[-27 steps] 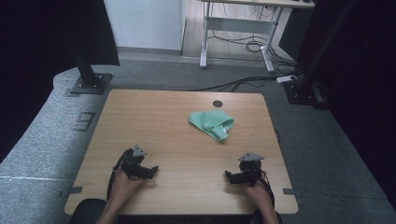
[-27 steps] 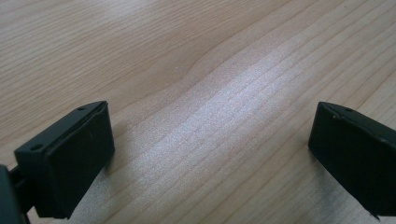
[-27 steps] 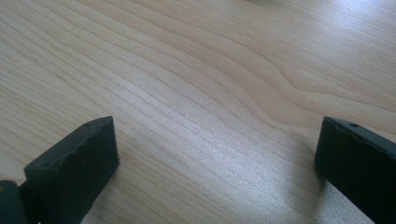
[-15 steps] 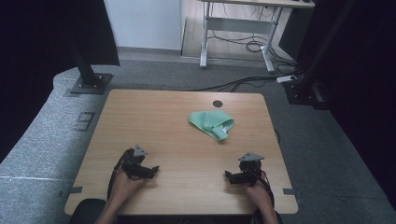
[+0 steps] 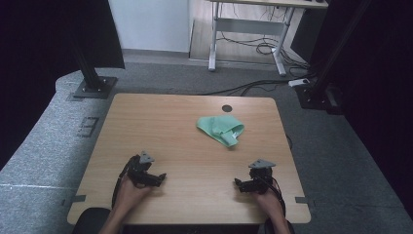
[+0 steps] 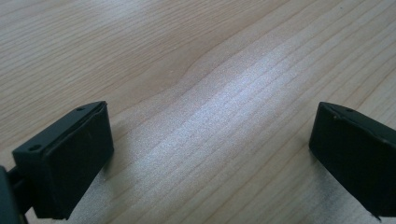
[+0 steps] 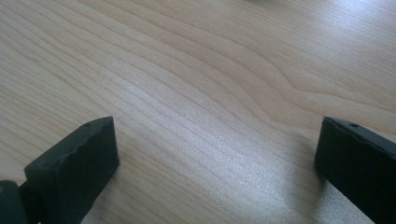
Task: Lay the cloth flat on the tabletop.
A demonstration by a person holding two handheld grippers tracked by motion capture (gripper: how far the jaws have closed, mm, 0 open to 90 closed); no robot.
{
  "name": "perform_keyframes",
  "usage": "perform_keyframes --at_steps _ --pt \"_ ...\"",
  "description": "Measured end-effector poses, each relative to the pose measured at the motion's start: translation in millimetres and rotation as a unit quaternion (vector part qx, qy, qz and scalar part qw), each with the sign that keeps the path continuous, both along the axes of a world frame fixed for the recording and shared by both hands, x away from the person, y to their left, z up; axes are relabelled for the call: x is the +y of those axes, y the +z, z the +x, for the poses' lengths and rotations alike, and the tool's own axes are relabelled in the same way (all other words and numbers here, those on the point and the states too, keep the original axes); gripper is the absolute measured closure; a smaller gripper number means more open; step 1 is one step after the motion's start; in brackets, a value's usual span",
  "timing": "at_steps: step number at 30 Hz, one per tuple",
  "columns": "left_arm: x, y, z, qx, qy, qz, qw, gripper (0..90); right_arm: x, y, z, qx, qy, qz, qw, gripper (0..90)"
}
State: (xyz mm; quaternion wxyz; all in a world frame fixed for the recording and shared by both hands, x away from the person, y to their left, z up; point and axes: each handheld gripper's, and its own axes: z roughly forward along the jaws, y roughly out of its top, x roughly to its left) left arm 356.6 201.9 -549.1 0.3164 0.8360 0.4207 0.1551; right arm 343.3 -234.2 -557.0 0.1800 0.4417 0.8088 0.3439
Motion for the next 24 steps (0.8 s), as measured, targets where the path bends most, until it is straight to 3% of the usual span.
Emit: perform_keyframes --at_steps 14,24 --pt "0.0 0.0 0.0 0.0 0.0 0.0 1.0 0.0 -1.1 3.7 9.7 0.008 0.01 0.013 0.9998 3.6" --pt "0.0 0.0 0.0 0.0 0.0 0.0 1.0 0.0 3.1 15.9 18.1 0.008 0.021 0.022 0.9995 5.9"
